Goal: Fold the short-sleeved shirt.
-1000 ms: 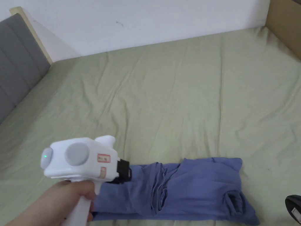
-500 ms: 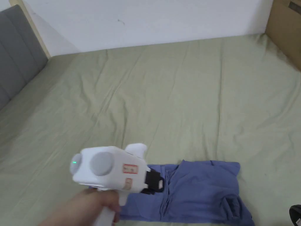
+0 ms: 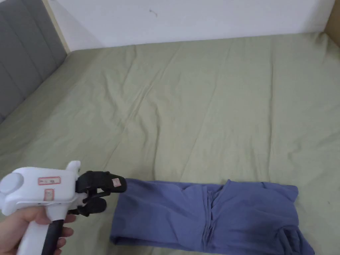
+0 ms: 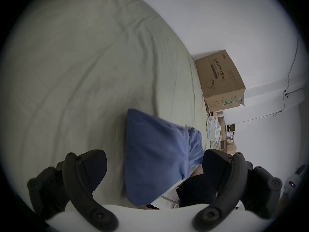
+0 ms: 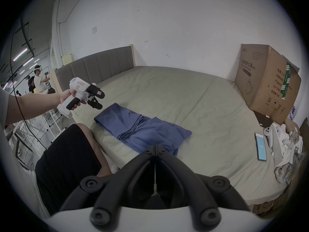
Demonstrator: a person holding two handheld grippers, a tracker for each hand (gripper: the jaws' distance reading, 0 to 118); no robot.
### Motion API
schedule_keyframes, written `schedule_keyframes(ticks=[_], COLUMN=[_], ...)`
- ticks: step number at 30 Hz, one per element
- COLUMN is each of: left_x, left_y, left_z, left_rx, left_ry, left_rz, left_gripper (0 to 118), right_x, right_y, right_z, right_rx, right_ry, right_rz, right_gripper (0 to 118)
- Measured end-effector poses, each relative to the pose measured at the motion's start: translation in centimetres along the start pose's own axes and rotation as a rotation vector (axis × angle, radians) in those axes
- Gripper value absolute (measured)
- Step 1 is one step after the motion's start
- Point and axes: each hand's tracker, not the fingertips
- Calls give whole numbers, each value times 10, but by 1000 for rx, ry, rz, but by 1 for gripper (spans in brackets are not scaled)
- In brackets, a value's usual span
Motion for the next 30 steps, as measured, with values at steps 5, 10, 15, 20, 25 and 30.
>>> schedule_keyframes(ticks=[5, 10, 15, 20, 25, 30], left_x=[-7, 9, 8, 23, 56, 147], left_y=[1, -12, -8, 4, 17, 0], left_z=[-43, -41, -17, 27, 70, 72], left_rx=[-80, -83, -71, -61, -66, -51], left_ry=[36, 24, 57, 245, 482, 522], left_rz=[-122, -114, -124, -123, -140, -228], left_gripper=[83, 9, 9, 9, 9, 9], right_x=[-3, -7, -14, -13, -5, 2], right_y=[6, 9, 9, 8, 2, -7], right_z=[-3, -4, -5, 7, 12, 11], right_rx=[-4, -4, -12, 22, 48, 50], right_ry=[-11, -11, -5, 8, 14, 28], right_rz=[2, 2, 29, 25, 2, -17], right_gripper=[0, 0, 0, 0, 0, 0])
